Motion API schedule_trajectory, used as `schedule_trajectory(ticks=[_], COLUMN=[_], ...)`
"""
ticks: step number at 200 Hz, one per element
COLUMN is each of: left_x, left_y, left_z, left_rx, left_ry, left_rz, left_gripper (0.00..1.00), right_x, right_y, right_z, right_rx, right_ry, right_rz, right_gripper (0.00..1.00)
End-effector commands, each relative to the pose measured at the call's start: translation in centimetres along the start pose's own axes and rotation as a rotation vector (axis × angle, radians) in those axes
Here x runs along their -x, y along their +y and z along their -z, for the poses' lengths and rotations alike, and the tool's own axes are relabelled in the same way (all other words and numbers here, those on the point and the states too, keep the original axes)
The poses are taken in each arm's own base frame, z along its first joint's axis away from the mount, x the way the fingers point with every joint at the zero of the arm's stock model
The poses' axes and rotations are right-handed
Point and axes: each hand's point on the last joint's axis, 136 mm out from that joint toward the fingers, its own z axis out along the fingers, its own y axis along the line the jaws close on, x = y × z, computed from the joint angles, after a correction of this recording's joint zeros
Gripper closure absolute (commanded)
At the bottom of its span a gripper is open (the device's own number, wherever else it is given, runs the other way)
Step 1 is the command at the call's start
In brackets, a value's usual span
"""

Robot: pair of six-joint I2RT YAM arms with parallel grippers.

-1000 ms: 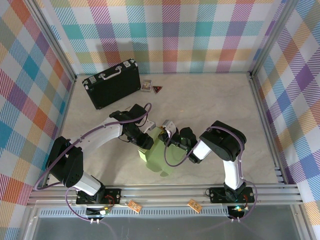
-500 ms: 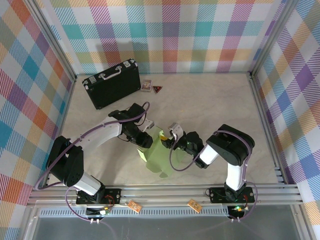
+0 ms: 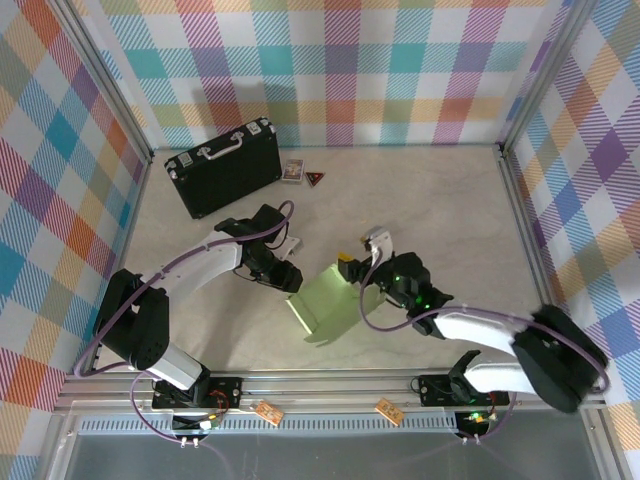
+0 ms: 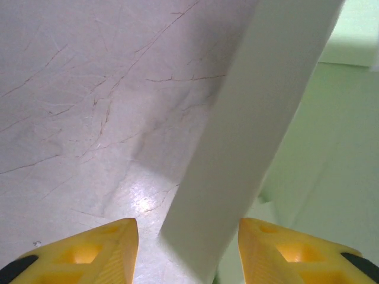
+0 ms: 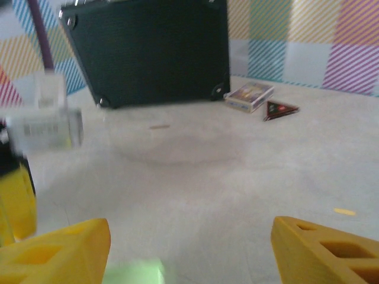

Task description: Fold the paper box

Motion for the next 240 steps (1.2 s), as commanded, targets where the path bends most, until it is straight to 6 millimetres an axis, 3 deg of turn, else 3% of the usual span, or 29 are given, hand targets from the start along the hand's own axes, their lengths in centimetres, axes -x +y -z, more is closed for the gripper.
schedule_trajectory(ticks=[1, 32, 55, 86, 129, 151, 165, 183, 209, 240], left_x=[-0.3, -0.3, -0.2, 0.1, 0.6, 1.4, 1.9, 2.2, 2.7, 3.9], left_y=[0.2, 0.2, 0.1, -0.3, -0.7, -1.7, -2.6, -3.6, -5.1, -8.2], left_z=[-0.1, 0.0, 0.3, 0.9, 2.1, 3.8, 5.0, 6.0, 6.0, 5.0], left_rx=[-0.006, -0.004, -0.005, -0.020, -0.025, -0.053, -0.088, -0.116, -0.158, -0.205], left_ry=[0.008, 0.005, -0.011, -0.033, -0.076, -0.145, -0.196, -0.232, -0.272, -0.312], left_rz=[0.028, 0.032, 0.030, 0.029, 0.038, 0.052, 0.058, 0.062, 0.074, -0.006], left_gripper=[0.52, 0.52, 0.52, 0.52, 0.52, 0.51, 0.51, 0.51, 0.50, 0.49], right_x=[-4.2, -1.7, -0.3, 0.6, 4.3, 4.0, 3.5, 3.4, 2.8, 2.1], right_y=[-2.8, -2.7, -2.8, -2.4, -2.1, -2.2, -4.1, -8.0, -13.5, -16.6], right_z=[2.9, 5.2, 5.4, 3.2, -0.3, -1.1, -1.6, -2.0, -3.4, -5.4], right_rx=[-0.130, -0.122, -0.122, -0.112, -0.098, -0.099, -0.195, -0.368, -0.527, -0.603], right_ry=[0.205, 0.156, 0.127, 0.193, 0.242, 0.292, 0.315, 0.335, 0.336, 0.375], right_rz=[-0.143, -0.147, -0.149, -0.117, -0.082, -0.050, -0.016, 0.006, -0.011, -0.043], right_gripper=[0.23, 0.19, 0.14, 0.14, 0.13, 0.13, 0.12, 0.12, 0.12, 0.11])
